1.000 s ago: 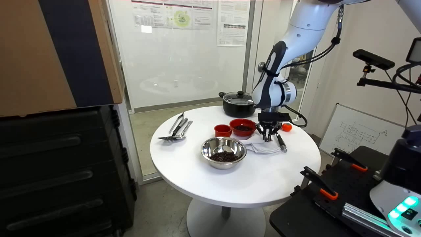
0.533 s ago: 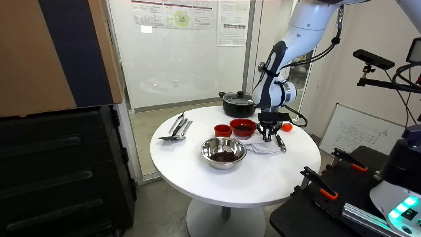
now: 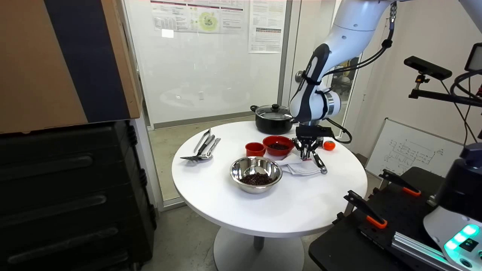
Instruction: Use the silver spoon to stir the contents in the red bowl
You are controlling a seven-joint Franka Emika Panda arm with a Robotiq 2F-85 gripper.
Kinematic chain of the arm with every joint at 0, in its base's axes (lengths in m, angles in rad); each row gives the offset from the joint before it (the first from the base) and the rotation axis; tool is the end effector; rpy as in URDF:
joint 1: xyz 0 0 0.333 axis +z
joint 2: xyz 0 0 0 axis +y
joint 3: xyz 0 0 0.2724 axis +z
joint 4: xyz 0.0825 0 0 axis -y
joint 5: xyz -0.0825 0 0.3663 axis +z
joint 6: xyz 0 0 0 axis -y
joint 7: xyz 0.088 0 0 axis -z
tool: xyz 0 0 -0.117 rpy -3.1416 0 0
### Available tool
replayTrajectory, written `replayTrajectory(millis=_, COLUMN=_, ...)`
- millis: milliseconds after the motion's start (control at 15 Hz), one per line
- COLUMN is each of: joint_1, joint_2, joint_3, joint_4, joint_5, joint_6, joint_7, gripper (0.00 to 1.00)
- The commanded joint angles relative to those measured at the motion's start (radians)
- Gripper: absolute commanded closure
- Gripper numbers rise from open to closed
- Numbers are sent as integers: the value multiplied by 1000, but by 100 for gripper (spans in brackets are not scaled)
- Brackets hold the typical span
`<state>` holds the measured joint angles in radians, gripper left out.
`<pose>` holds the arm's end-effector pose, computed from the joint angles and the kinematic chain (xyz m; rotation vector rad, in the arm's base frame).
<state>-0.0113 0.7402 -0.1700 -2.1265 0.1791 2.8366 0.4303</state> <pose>0.4987 -0.1123 0.0351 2.8698 -1.1134 -0.0058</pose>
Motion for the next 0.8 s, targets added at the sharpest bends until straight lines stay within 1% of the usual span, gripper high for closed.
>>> replayTrajectory(millis=0, joint_1=-7, joint_2=-91, joint_3=11, joint_4=-90, joint_5=21, joint_6=52, joint_7=-40, gripper=96)
replayTrajectory(millis=200, joint_1=-2, joint_2=-144, joint_3=7, joint_4=-142, joint_5=9, joint_6=74, joint_7=-58, gripper=96)
replayTrajectory(millis=400, joint_1=14, joint_2=-194, joint_3=-4, joint_4=-182, joint_5=-24, joint_6=60, joint_7=-99, gripper=96)
replayTrajectory(millis=667, joint_1=64, joint_2=-250, joint_3=-39, joint_4=-221, joint_5=-105, joint_6=48, joint_7=-138, gripper=96)
replayTrajectory(millis=733, joint_1=61, joint_2=-257, joint_3=-33, joint_4=-212, joint_5=-127, joint_6=17, joint_7=-161, gripper=96)
